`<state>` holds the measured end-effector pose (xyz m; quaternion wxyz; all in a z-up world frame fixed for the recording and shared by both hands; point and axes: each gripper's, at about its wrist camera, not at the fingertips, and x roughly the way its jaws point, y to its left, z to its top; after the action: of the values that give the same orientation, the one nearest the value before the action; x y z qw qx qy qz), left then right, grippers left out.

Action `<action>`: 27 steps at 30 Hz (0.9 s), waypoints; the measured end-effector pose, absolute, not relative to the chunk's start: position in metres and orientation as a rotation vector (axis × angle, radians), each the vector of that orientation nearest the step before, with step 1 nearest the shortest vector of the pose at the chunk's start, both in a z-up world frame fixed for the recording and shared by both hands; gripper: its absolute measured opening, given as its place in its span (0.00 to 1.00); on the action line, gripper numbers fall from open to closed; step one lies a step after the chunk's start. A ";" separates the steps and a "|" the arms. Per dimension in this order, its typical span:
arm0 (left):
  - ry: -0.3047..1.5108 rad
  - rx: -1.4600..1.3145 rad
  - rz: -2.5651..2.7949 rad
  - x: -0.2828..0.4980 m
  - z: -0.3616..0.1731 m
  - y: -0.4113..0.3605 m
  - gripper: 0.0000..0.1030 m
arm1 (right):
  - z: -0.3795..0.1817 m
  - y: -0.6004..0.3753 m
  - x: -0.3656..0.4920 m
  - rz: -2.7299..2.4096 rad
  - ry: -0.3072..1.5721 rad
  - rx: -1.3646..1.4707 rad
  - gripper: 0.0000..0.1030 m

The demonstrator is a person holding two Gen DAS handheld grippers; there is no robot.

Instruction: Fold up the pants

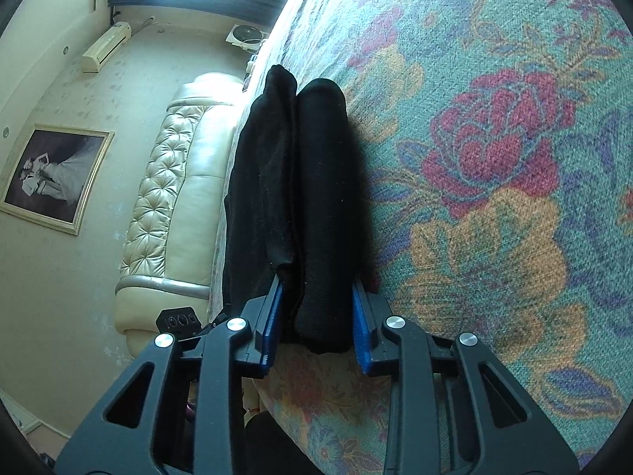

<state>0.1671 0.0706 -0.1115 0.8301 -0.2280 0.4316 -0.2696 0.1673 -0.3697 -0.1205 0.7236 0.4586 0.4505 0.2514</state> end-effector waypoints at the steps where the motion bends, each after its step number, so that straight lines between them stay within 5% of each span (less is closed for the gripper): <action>1: 0.915 -0.486 -0.572 0.167 -0.111 0.071 0.47 | -0.120 -0.371 0.166 0.555 0.989 1.012 0.27; 27: 0.949 -0.518 -0.591 0.171 -0.112 0.084 0.40 | -0.136 -0.387 0.147 0.577 0.983 1.086 0.26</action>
<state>0.1714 0.0838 -0.1121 0.8161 -0.2431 0.4450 -0.2772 0.1466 -0.3871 -0.1361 0.7058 0.4887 0.4424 0.2595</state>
